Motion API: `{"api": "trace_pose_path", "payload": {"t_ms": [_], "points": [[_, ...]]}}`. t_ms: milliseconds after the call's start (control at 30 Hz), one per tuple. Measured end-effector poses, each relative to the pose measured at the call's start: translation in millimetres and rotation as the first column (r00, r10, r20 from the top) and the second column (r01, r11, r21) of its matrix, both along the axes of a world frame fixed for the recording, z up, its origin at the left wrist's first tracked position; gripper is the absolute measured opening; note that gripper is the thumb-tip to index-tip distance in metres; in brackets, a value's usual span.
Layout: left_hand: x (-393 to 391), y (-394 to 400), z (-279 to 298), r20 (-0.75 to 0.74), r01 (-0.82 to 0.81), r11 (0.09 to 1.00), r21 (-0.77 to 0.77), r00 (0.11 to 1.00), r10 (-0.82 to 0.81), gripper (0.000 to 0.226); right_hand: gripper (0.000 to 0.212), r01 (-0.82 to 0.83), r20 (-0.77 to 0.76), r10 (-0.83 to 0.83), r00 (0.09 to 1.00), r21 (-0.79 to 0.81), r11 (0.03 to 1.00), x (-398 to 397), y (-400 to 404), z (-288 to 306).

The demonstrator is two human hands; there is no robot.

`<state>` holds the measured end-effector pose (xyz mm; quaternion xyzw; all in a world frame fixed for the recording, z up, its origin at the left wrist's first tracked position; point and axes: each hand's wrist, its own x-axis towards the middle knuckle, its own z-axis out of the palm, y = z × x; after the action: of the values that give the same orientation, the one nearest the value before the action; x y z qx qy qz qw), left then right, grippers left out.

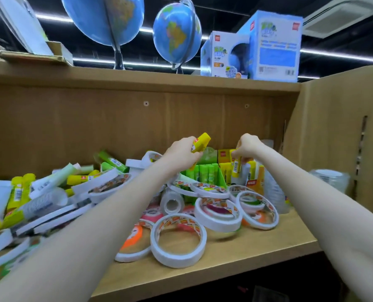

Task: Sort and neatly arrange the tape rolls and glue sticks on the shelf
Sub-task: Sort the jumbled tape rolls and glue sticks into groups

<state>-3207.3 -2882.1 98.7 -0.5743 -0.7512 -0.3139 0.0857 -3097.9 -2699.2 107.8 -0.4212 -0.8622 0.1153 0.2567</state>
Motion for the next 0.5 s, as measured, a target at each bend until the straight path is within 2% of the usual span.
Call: {"api": "trace_pose_path", "payload": {"t_ms": [100,200,233,300,367,433,500], "points": [[2.8,17.0,-0.8,-0.023,0.026,1.000,-0.006,0.999,-0.026,0.006,0.024,0.035,0.036,-0.033,0.999,-0.072,0.997,-4.6,10.4,-5.9],[1.4,30.3,-2.9,-0.025,0.065,0.998,-0.024,0.998,-0.065,0.003,0.023,0.000,-0.007,0.000,1.000,0.058,0.998,-3.0,11.9,-2.1],[-0.3,34.8,-4.2,-0.006,0.079,0.996,-0.029,0.997,-0.079,0.003,0.024,-0.061,-0.087,0.065,0.994,0.054,0.997,-0.4,8.5,0.7],[-2.9,43.5,-7.5,0.063,0.093,0.995,-0.037,0.994,-0.091,0.002,0.028,-0.315,-0.301,0.258,0.918,-0.160,0.935,9.7,-4.0,4.1],[-1.2,53.4,-11.2,0.135,0.097,0.994,-0.051,0.987,-0.089,0.005,0.039,-0.541,-0.394,0.394,0.830,-0.402,0.739,22.7,-16.0,3.2],[4.2,63.2,-15.0,0.182,0.100,0.993,-0.062,0.979,-0.088,0.012,0.040,-0.619,-0.408,0.471,0.783,-0.425,0.661,31.5,-19.1,-1.2],[10.6,71.3,-17.9,0.202,0.122,0.991,-0.063,0.974,-0.107,0.019,0.029,-0.646,-0.435,0.499,0.750,-0.319,0.693,35.6,-18.5,-5.0]]}}
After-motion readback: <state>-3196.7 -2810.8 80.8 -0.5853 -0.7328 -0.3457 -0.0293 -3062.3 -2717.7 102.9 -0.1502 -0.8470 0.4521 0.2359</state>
